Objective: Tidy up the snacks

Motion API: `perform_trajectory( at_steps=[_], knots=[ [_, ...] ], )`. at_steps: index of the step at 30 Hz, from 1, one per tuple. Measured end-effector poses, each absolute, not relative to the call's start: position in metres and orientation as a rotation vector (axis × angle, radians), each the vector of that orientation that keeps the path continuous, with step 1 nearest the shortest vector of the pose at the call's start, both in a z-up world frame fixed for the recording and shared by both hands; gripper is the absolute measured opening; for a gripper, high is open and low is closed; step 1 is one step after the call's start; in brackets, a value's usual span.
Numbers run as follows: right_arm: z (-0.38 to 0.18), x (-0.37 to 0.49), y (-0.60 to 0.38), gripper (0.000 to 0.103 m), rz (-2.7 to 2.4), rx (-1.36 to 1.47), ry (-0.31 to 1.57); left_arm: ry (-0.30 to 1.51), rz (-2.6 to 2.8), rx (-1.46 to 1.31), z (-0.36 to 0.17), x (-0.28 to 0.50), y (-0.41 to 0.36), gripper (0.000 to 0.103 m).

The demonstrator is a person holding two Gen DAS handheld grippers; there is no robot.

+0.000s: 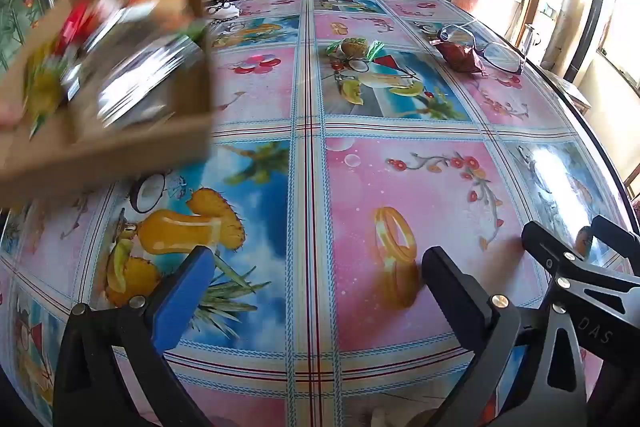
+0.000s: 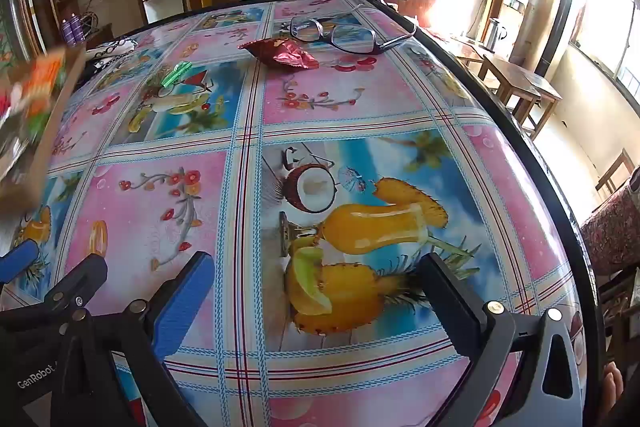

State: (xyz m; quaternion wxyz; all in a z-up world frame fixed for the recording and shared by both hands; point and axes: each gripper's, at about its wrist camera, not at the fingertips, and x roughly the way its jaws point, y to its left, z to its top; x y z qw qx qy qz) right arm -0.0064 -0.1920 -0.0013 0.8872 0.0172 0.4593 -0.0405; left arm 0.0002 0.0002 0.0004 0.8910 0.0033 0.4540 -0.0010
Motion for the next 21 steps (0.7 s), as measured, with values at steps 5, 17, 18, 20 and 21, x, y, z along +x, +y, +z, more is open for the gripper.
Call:
perform_trajectory(
  at_steps=[5, 17, 18, 20, 21],
  knots=[
    [-0.0012, -0.0064, -0.1921, 0.102, -0.082, 0.040, 0.952, 0.942, -0.002, 0.008, 0.0000, 0.0000, 0.0000, 0.103],
    [-0.0014, -0.0064, -0.1920, 0.102, -0.082, 0.040, 0.952, 0.941, -0.002, 0.008, 0.0004, -0.0003, 0.0001, 0.103],
    [-0.0014, -0.0064, -0.1919, 0.102, -0.082, 0.040, 0.952, 0.941, -0.002, 0.008, 0.0005, -0.0003, 0.0002, 0.103],
    [-0.0010, -0.0066, -0.1922, 0.102, -0.082, 0.040, 0.951, 0.941, -0.002, 0.008, -0.0006, 0.0006, -0.0003, 0.103],
    [-0.0010, -0.0067, -0.1925, 0.102, -0.082, 0.040, 0.951, 0.941, -0.002, 0.008, -0.0008, 0.0003, -0.0002, 0.103]
  ],
)
